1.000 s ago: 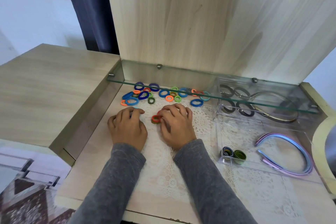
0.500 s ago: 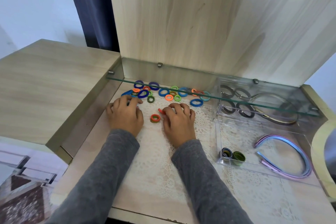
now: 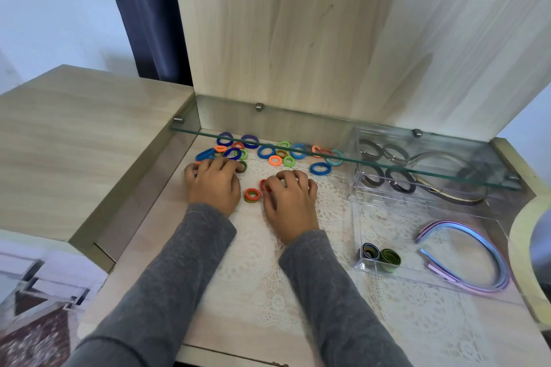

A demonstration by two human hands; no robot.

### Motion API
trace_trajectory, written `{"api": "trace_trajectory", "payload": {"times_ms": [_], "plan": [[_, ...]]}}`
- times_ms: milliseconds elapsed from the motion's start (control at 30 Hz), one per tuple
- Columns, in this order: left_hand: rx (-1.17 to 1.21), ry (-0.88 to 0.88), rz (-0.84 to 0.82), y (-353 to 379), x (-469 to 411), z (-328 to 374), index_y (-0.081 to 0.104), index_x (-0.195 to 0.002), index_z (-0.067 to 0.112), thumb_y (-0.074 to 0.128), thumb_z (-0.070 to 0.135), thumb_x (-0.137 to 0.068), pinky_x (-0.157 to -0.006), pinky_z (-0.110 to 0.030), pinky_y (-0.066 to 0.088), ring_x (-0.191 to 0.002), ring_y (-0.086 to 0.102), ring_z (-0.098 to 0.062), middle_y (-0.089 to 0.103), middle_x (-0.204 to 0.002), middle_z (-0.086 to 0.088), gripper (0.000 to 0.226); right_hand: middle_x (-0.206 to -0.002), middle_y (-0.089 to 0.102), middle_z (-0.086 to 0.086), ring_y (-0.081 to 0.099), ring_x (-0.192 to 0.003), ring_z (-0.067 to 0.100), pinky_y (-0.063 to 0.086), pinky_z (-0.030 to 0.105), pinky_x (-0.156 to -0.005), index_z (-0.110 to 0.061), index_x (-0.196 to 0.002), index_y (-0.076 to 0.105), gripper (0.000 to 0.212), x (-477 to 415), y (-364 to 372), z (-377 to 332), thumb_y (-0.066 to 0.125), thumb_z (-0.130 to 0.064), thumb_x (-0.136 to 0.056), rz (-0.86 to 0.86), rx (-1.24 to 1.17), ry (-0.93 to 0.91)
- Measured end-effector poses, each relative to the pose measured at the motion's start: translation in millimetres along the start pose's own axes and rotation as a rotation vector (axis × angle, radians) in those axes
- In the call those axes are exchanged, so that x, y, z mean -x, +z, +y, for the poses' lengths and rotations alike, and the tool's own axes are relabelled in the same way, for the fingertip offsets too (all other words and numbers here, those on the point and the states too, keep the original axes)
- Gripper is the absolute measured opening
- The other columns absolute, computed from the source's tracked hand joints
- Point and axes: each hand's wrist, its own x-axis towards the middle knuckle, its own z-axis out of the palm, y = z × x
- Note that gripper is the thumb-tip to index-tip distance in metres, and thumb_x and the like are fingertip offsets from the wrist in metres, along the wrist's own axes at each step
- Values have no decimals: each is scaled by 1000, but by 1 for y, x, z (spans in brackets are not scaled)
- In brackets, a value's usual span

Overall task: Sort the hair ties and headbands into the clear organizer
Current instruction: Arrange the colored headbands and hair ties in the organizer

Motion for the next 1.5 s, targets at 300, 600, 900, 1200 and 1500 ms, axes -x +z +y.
{"api": "trace_trajectory", "payload": {"times_ms": [300, 600, 900, 1200, 1500], "plan": [[-6, -9, 33, -4, 3, -1, 65, -82, 29, 64, 35, -78, -91, -40, 22, -94, 58, -18, 67, -91, 11, 7, -93, 62, -1, 50, -94, 25, 34, 43, -85, -24, -92, 68, 12, 0, 0, -1, 59, -29, -87, 18, 15, -15], [-45, 33, 51, -10, 16, -10, 69, -90, 22, 66, 26, -82, -98, -49, 26, -101, 59, -24, 69, -99, 2, 9, -93, 63, -2, 51, -93, 25, 34, 44, -86, -24, -94, 70, 12, 0, -1, 0, 61, -25, -85, 13, -17, -25], [18, 60, 127, -16, 36, -11, 66, -93, 28, 64, 24, -87, -99, -44, 24, -98, 60, -18, 67, -96, 7, 7, -97, 63, -6, 50, -99, 21, 26, 39, -90, -21, -93, 66, 11, 4, -6, -1, 59, -20, -85, 90, -70, -169], [76, 108, 196, -18, 36, -10, 64, -93, 30, 51, 29, -89, -94, -39, 28, -96, 60, -14, 66, -96, 12, 14, -96, 62, -8, 48, -101, 21, 29, 41, -90, -22, -92, 65, 10, 7, -12, -5, 58, -23, -84, 26, -93, -226], [114, 226, 217, -18, 37, -7, 65, -96, 28, 52, 27, -90, -92, -40, 32, -101, 59, -13, 66, -101, 11, 14, -96, 62, -5, 49, -101, 20, 28, 38, -92, -20, -93, 63, 27, 5, -15, -7, 41, -26, -79, 60, -139, -101]]}}
